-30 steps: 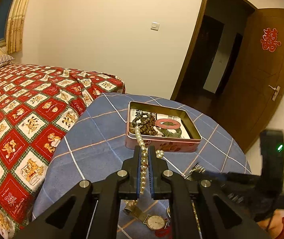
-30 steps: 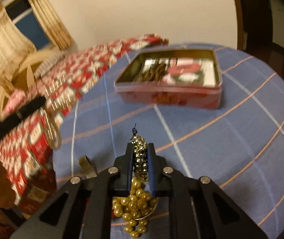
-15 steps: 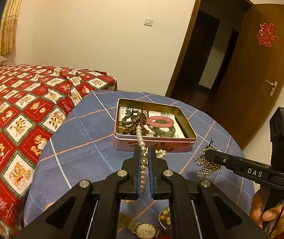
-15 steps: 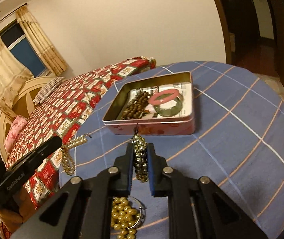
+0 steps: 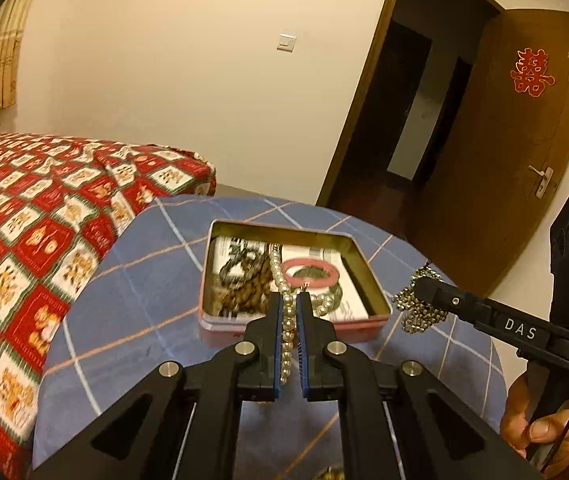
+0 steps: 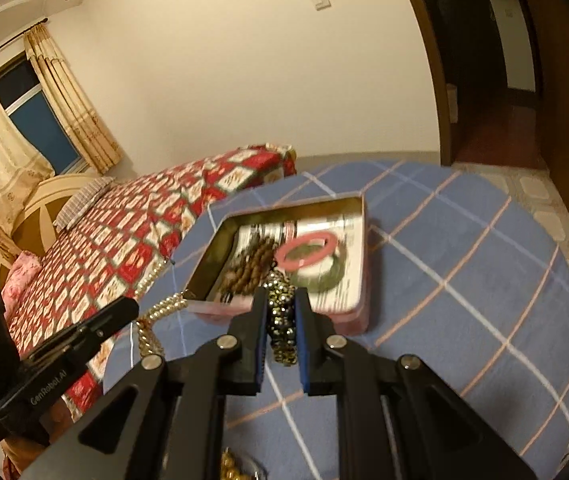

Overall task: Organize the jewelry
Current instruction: 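Carry the pearl and gold necklaces over the tin and lower them inside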

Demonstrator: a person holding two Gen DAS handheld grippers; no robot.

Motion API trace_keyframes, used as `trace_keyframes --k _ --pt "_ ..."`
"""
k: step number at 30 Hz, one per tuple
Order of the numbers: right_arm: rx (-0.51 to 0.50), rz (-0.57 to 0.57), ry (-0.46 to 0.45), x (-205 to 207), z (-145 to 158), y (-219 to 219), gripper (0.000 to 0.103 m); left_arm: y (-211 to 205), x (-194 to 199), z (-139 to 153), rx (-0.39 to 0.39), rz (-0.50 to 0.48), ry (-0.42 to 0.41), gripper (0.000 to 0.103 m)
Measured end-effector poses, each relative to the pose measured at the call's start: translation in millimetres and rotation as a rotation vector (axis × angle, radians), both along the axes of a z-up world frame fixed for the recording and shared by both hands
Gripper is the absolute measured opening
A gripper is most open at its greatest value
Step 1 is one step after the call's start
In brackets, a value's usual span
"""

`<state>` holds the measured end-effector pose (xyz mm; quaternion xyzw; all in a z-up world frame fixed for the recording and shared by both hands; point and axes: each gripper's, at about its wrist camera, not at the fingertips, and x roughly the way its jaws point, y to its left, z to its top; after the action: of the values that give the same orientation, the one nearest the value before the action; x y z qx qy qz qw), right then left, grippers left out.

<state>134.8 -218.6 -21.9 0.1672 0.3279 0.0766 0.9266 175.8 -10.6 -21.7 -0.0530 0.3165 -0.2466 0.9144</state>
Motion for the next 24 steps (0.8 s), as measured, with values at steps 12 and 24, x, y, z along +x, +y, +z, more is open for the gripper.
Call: trace_keyframes --k 12,24 --pt "-0.055 -0.044 -0.051 45 2 -3 0.016 -31 51 2 0.013 -0.035 -0.035 0.005" --pt "-0.116 -0.051 0.024 73 -39 -1 0.016 -57 77 -43 0.12 -0.05 0.036 0.005"
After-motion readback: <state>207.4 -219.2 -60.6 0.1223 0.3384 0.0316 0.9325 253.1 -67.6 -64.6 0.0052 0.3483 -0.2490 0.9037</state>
